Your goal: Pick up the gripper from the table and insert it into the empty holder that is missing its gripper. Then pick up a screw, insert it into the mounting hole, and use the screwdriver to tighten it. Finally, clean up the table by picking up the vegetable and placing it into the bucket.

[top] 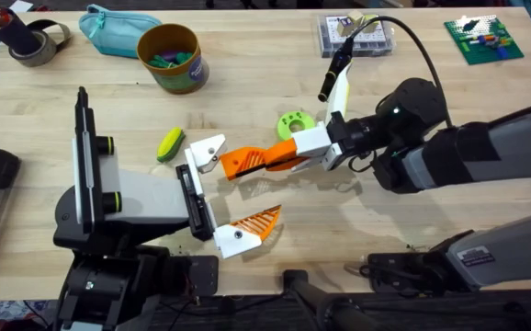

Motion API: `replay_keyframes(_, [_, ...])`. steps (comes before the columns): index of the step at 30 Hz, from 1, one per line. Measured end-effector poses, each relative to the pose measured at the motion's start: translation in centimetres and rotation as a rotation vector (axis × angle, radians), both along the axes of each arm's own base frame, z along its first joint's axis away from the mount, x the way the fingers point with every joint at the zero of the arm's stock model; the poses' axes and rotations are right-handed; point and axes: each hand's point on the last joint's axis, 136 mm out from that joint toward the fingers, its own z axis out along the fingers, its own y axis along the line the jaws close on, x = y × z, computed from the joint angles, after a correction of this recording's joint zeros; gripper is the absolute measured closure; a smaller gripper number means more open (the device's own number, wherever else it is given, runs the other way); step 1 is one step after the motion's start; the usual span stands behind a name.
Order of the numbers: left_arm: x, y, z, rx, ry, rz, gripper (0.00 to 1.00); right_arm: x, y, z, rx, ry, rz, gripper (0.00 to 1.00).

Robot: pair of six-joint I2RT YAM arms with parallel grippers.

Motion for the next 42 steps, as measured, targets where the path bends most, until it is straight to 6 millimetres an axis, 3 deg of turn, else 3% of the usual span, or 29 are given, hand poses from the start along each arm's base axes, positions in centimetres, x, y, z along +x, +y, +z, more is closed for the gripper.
replay_keyframes(42, [0.08,0.03,-0.12,0.001,0.011,0.005,0.014,-0.72,-0.19,0.41,0.005,-0.002,0.039,0.979])
